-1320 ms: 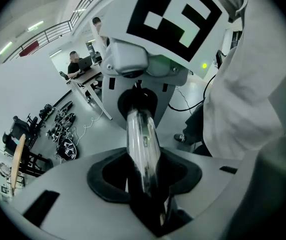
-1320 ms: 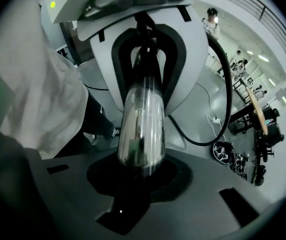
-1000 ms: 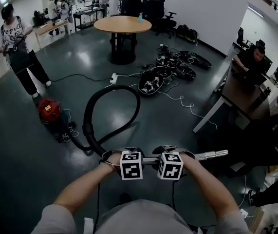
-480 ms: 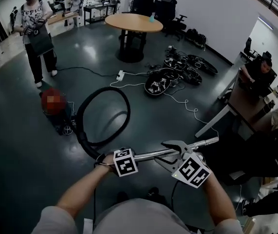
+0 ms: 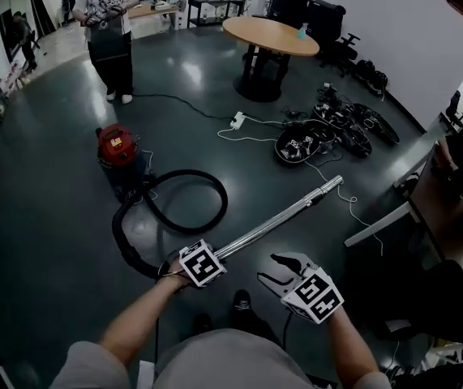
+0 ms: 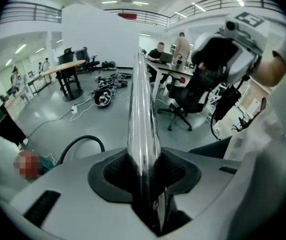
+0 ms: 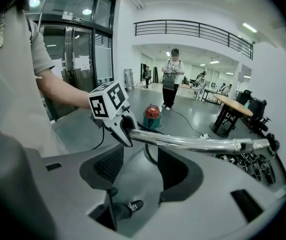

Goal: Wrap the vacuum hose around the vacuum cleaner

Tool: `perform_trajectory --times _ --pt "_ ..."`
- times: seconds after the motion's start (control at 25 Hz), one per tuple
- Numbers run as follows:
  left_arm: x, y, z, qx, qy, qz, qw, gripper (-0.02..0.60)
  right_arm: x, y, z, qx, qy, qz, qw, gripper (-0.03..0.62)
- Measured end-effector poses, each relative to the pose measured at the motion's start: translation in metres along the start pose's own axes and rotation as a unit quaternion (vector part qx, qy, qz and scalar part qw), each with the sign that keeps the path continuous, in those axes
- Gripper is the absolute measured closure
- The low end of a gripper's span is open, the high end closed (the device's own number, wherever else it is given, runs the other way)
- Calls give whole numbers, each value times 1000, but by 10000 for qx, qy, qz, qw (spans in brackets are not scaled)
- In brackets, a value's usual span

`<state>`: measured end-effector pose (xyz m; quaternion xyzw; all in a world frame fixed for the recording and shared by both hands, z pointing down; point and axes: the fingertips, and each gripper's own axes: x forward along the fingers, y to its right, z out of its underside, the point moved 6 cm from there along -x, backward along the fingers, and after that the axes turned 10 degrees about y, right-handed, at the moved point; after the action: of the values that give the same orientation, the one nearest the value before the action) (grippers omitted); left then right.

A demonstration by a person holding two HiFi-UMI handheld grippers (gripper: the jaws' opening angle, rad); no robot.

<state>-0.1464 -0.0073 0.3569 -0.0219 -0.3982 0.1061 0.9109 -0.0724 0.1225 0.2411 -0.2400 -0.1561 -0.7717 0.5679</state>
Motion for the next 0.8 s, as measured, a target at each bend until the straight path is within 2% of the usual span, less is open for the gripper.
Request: perform_trajectory --times 0.16,0.28,0.4,0.52,0.72,0.8 --pt "6 -14 2 -1044 320 -300 9936 426 27 25 10 486 128 -300 9983 376" --pt "12 -19 1 -1429 525 -490 9871 426 49 47 15 1270 392 -607 9893 376" --pt "18 -22 -11 -1699 825 -603 9801 426 71 69 18 2057 666 -1067 9705 376" --pt "25 -20 -21 -1840 926 -701 9760 428 92 92 22 2678 901 -1166 9521 376" --pt "29 -23 -35 -2143 999 -1104 9654 428 121 118 21 3704 1217 -1740 9043 353" --pt "28 -27 -39 -2332 1068 -1222 9588 428 133 120 21 3874 1196 -1940 8933 353"
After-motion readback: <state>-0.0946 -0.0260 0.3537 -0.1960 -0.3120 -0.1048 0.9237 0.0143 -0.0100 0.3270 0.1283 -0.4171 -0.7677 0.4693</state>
